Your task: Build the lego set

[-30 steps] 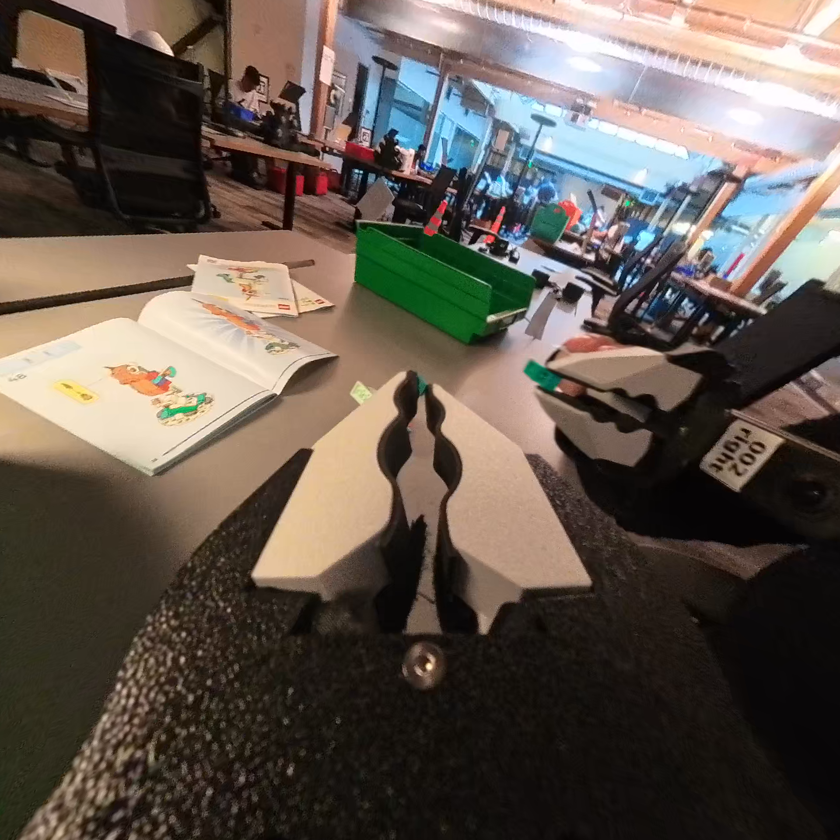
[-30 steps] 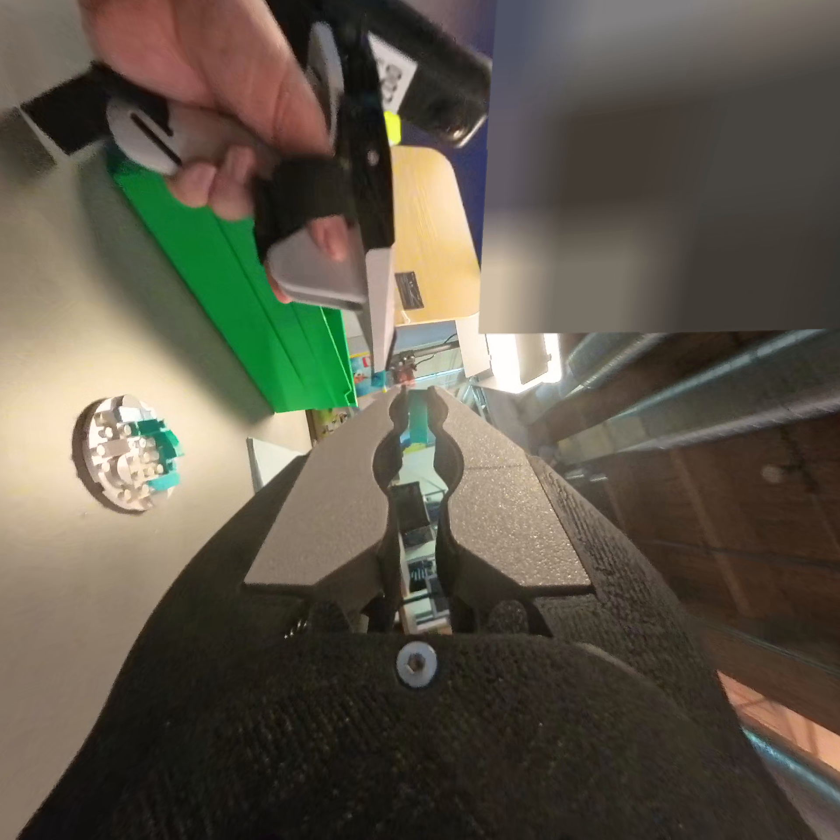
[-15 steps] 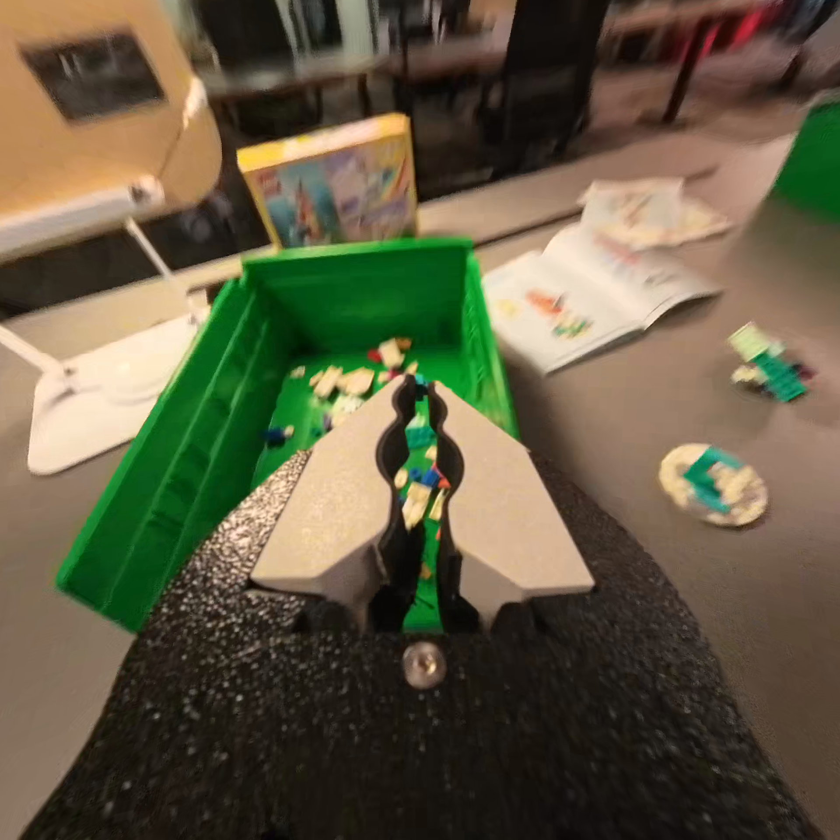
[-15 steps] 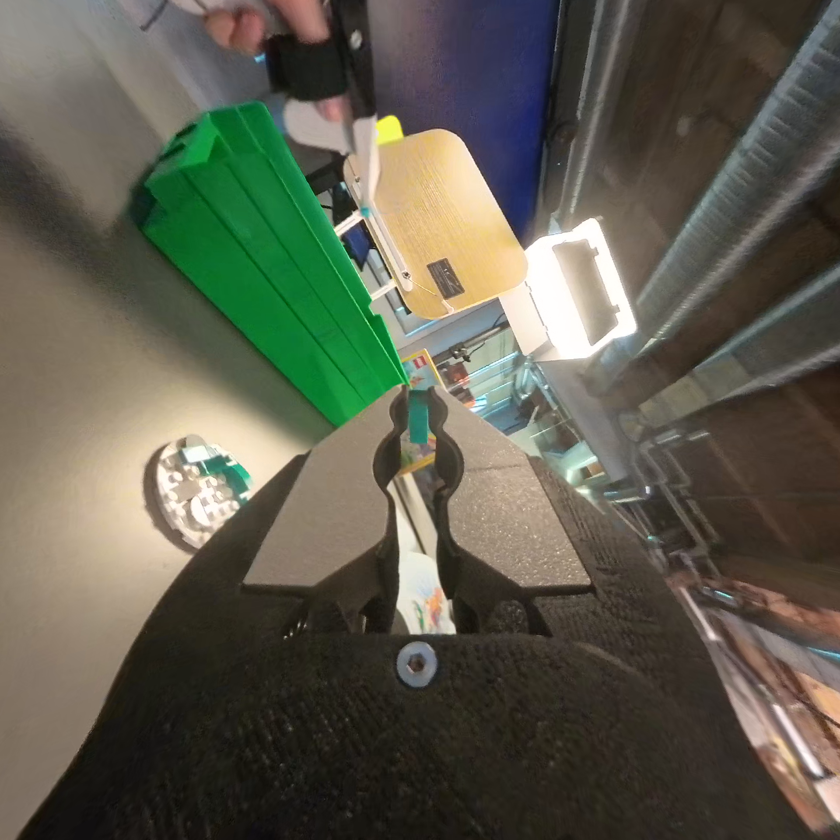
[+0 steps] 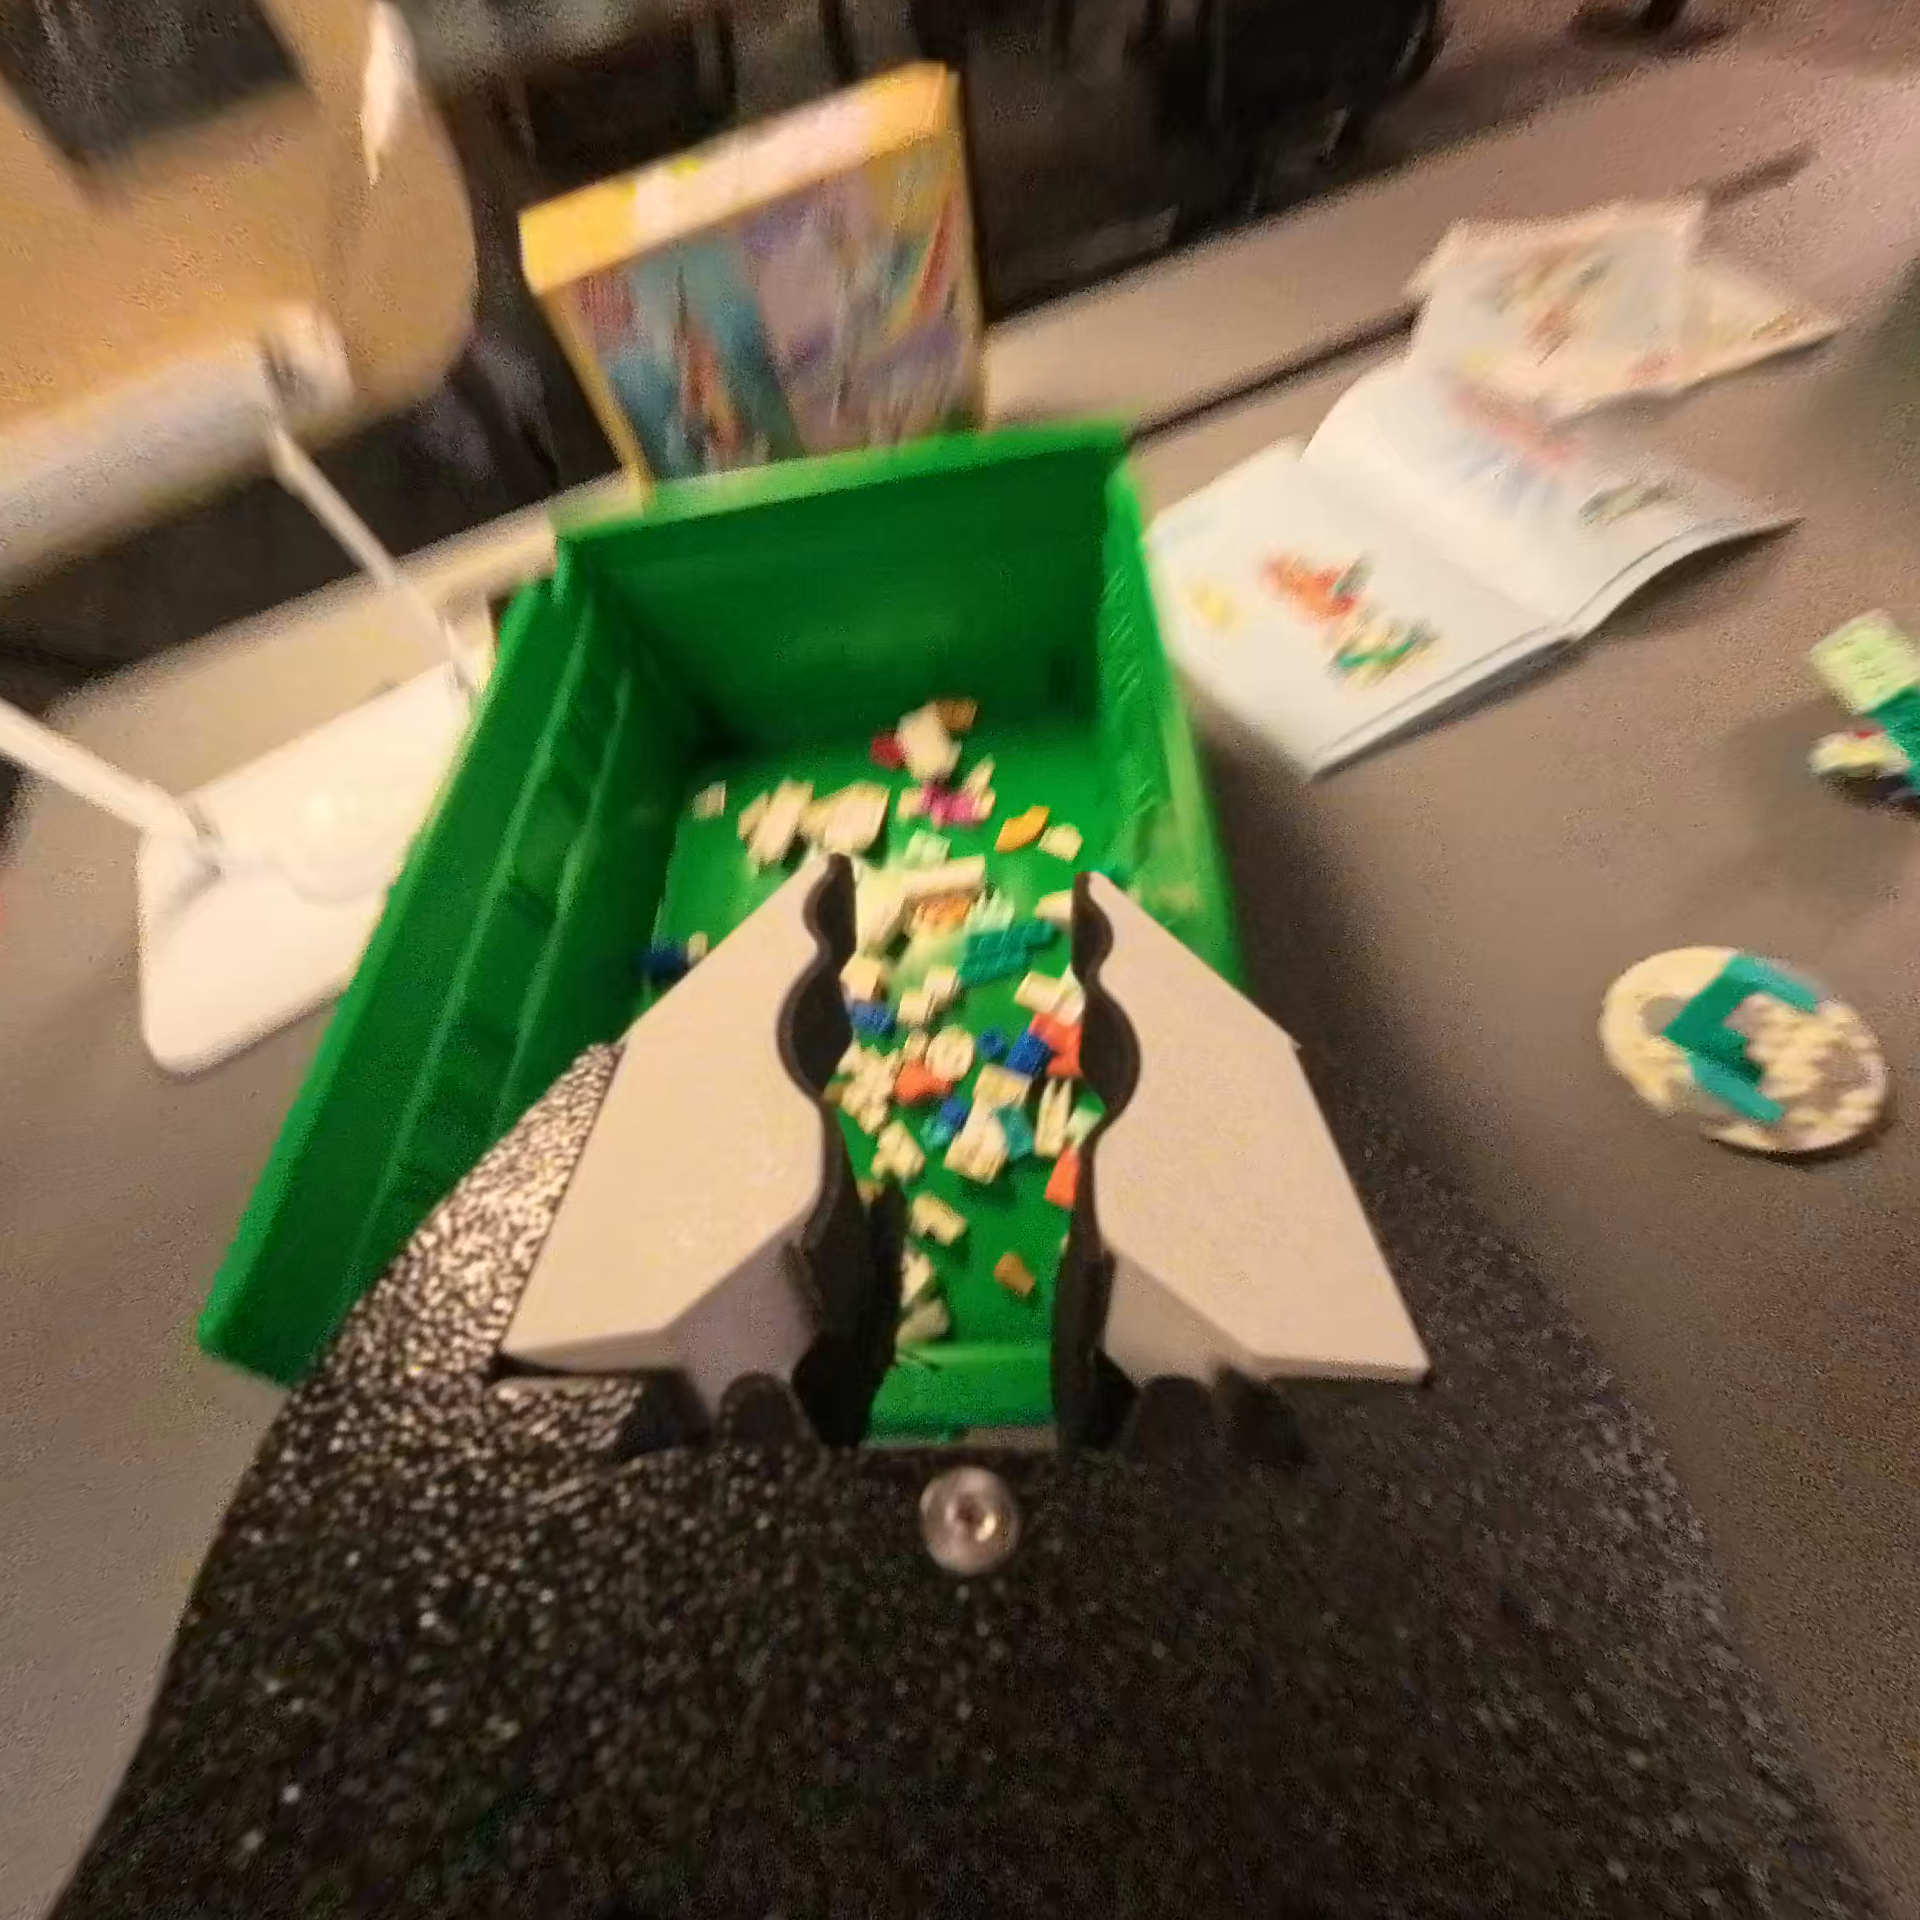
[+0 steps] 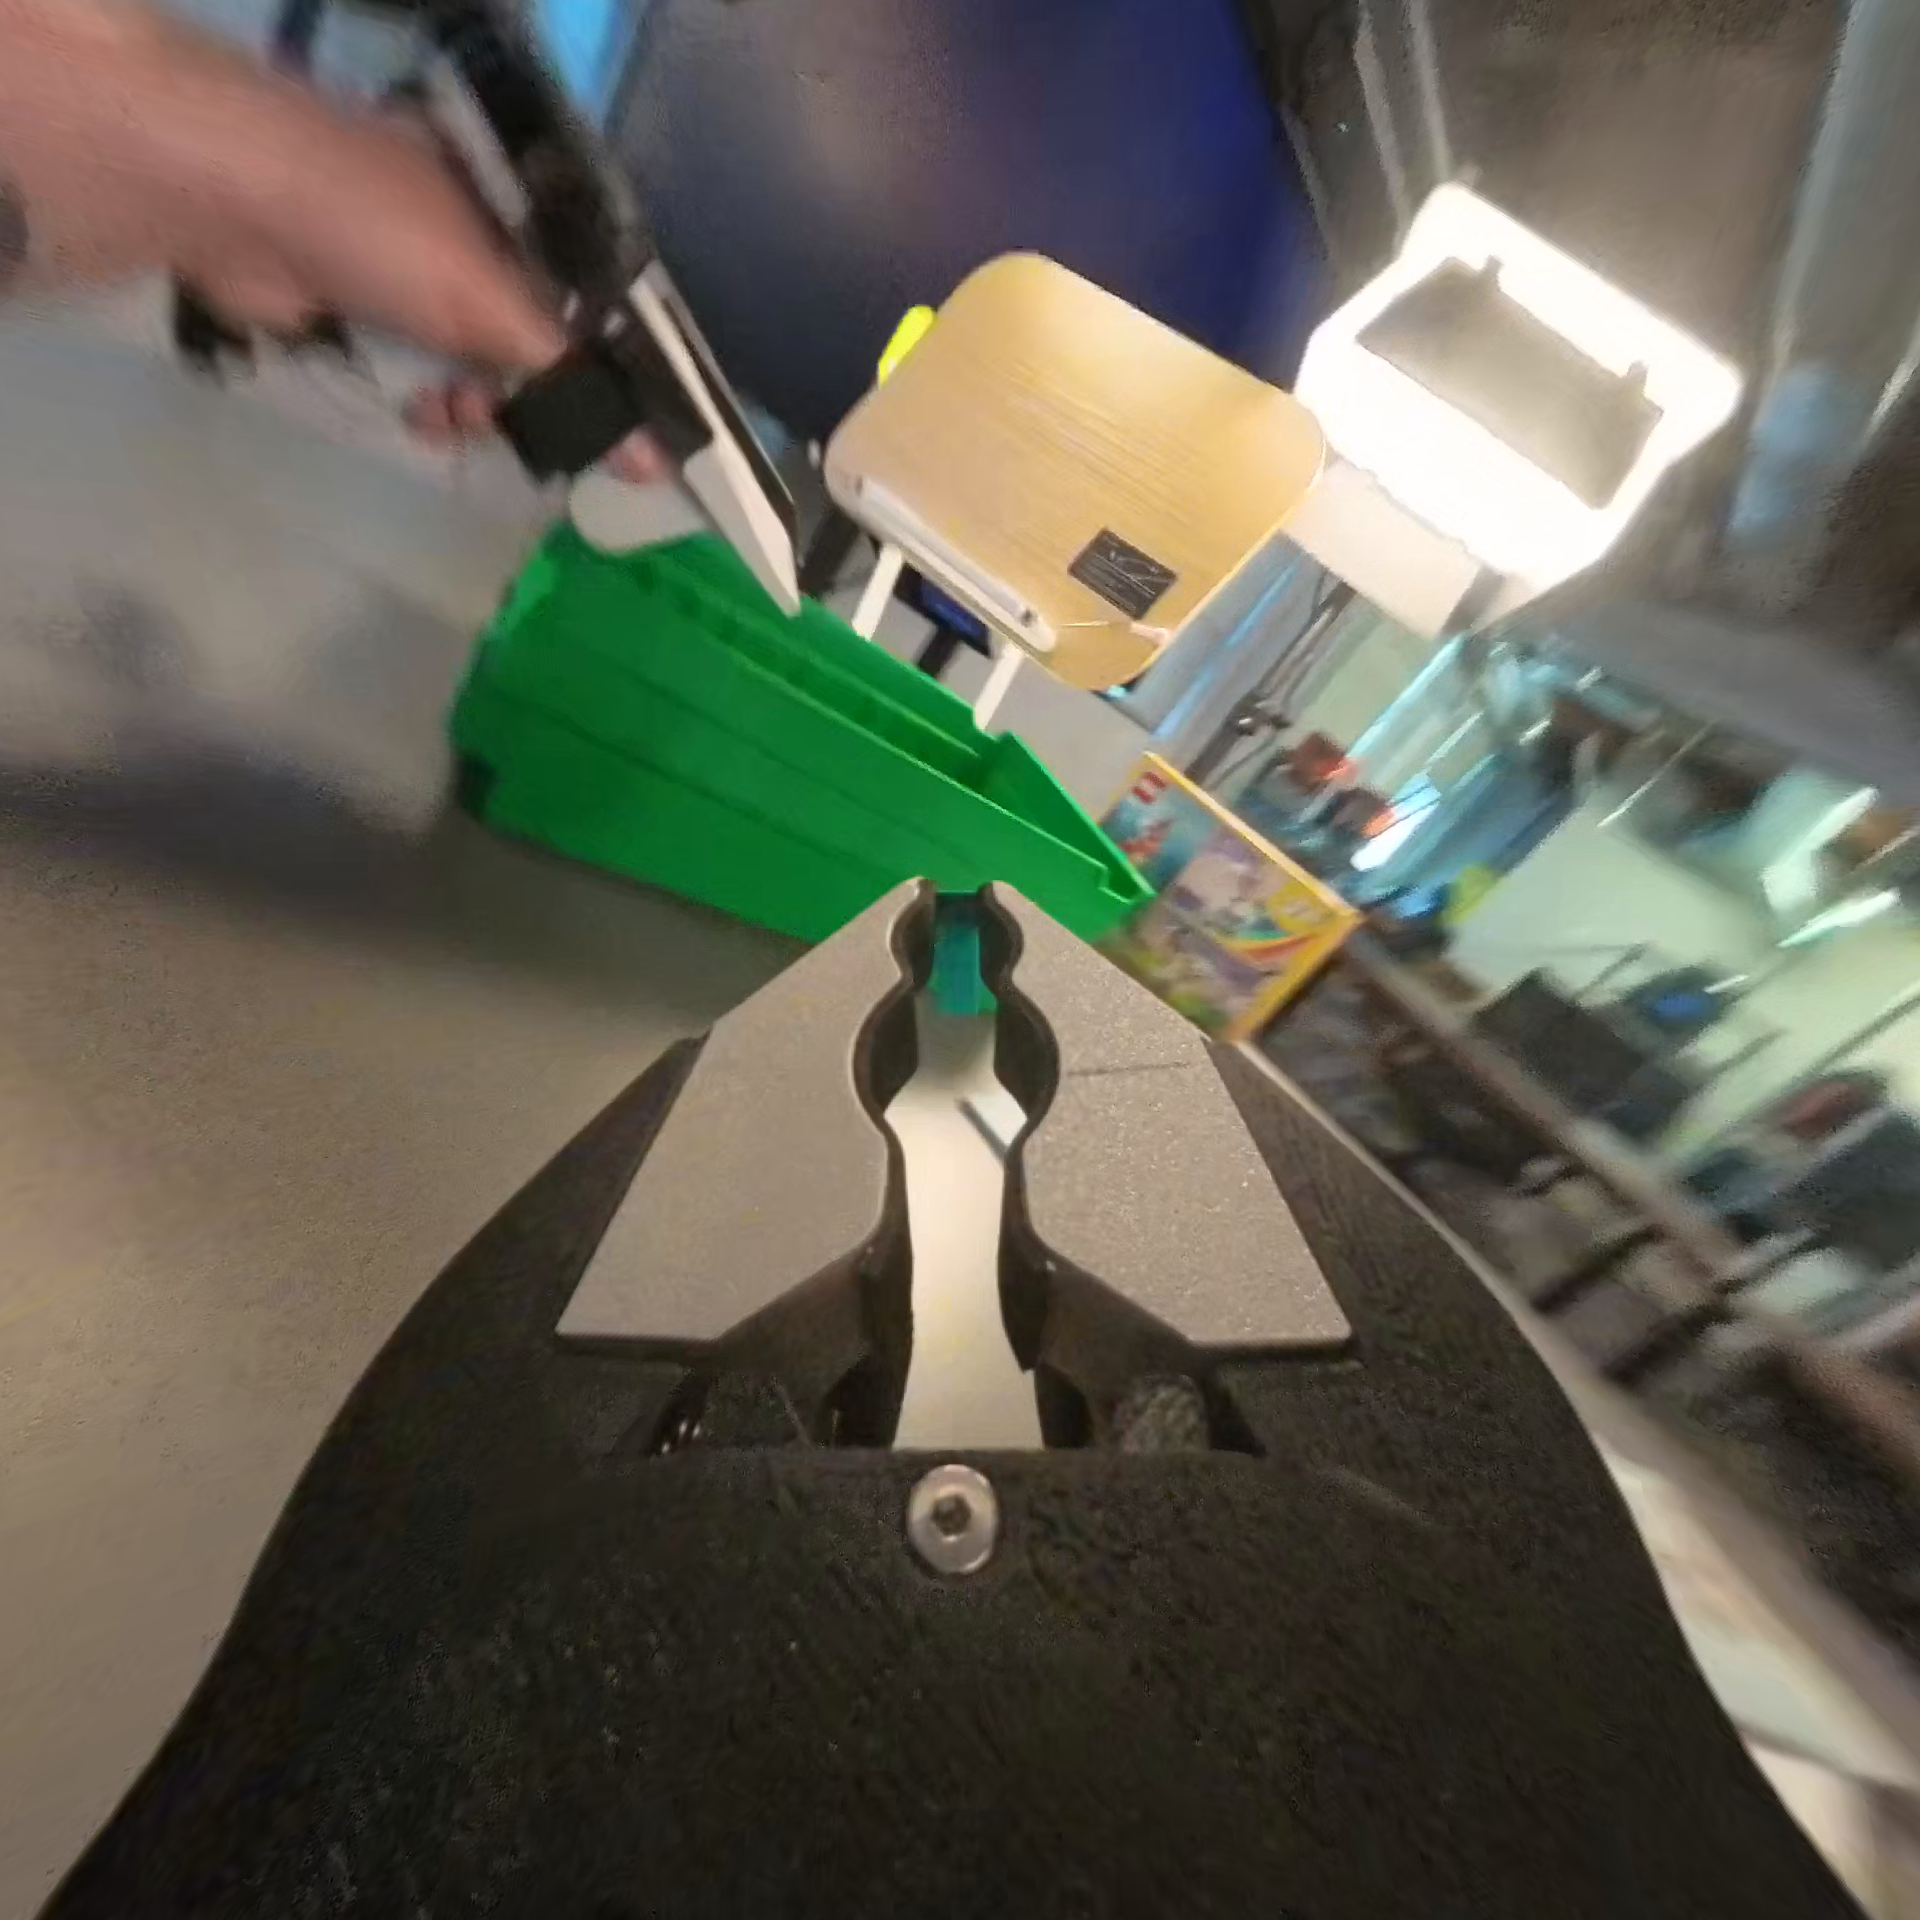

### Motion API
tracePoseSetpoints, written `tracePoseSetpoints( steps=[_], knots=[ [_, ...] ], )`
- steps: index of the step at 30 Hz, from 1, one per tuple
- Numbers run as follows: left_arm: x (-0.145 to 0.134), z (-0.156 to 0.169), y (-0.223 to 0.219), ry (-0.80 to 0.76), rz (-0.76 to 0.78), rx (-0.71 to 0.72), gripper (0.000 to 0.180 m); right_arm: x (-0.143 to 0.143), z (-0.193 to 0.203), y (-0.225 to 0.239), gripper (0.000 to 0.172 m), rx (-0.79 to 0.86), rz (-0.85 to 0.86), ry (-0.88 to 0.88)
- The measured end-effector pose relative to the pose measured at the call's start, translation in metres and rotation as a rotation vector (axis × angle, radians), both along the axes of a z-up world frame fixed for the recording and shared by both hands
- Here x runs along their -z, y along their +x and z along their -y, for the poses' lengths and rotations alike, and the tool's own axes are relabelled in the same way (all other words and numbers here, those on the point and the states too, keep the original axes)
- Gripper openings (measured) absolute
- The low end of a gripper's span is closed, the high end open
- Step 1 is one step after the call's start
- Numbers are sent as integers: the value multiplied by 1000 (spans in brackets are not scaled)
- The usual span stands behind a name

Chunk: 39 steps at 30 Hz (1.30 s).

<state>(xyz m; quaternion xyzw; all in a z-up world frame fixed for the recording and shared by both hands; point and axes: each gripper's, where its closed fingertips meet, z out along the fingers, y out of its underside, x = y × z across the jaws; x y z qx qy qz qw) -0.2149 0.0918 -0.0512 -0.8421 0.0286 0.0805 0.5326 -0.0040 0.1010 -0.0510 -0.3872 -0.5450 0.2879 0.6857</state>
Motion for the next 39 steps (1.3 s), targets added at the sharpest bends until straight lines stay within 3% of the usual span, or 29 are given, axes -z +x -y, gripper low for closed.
tracePoseSetpoints(
  steps=[4, 8, 12, 16, 27, 30, 32, 36, 39],
  knots=[
    [-54, 7, 90, 318, -228, 220, 28, -25, -5, -1, 5, -207, -218, -448],
    [-43, 8, 178, 436, -355, 479, 29, -37, -3, -1, 6, -437, -384, -804],
    [-24, 0, 208, 471, -429, 501, 28, -41, -3, 2, 5, -597, -491, -1032],
    [-20, -6, 211, 517, -452, 449, 9, -42, -2, 3, 5, -685, -540, -1146],
    [-21, -5, 210, 563, -455, 398, 5, -38, 1, -2, 5, -723, -551, -1226],
    [-29, 2, 203, 568, -437, 402, 1, -39, 1, -1, 13, -682, -544, -1164],
    [-48, 12, 184, 610, -472, 335, 1, -42, 0, 2, 22, -630, -532, -1078],
    [-79, 28, 109, 600, -467, 147, 1, -45, -5, 8, 21, -489, -522, -895],
    [-47, 11, 49, 350, -329, 90, 2, -43, -8, 8, 19, -429, -513, -855]
  ],
)
